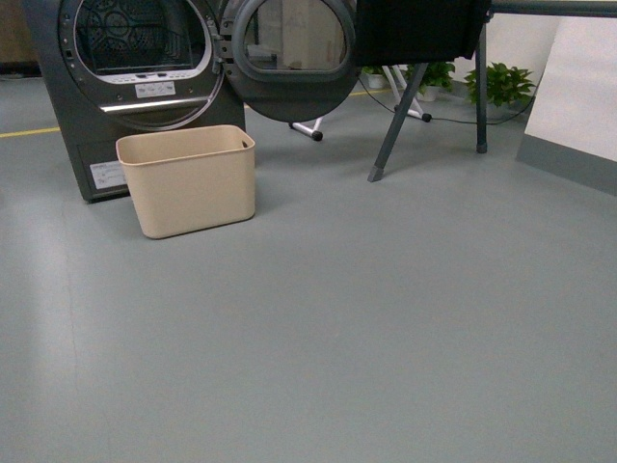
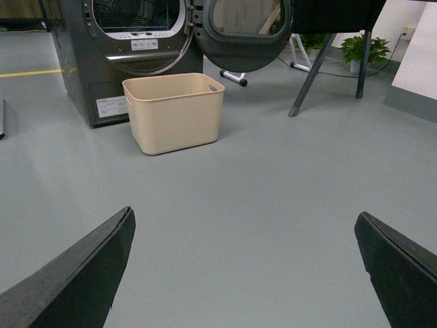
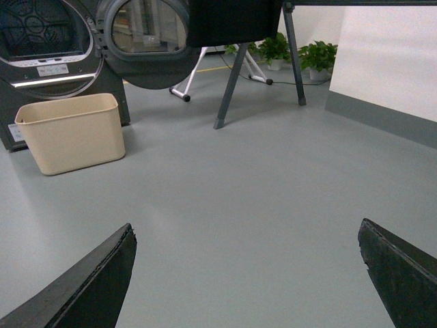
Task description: Move hamper under clothes hanger
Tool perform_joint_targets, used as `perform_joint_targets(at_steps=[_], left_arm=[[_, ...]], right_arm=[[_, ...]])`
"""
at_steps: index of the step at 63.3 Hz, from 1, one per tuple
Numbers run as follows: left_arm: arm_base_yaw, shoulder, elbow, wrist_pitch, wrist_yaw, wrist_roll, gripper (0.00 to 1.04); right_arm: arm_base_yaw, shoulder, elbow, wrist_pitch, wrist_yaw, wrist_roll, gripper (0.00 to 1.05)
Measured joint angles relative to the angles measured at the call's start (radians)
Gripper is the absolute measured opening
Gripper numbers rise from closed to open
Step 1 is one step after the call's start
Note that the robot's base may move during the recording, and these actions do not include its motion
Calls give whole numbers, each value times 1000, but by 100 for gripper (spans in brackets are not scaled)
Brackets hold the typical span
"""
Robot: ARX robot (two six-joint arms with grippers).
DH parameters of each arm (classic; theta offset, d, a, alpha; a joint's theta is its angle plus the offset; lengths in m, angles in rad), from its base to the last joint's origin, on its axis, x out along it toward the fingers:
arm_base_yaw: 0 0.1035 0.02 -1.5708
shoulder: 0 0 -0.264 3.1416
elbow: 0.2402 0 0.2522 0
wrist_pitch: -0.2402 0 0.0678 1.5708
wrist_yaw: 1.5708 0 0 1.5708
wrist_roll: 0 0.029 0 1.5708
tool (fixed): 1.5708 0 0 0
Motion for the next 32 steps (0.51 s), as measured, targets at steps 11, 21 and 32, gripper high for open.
perform_joint_targets(at_steps=[11,21,32], left_arm=[[0,0,0,0,0,0,98],[0,0,0,0,0,0,98],[0,0,0,0,0,0,98]], right_arm=[[0,0,0,0,0,0,97],[0,0,0,0,0,0,97],[0,0,0,0,0,0,97]])
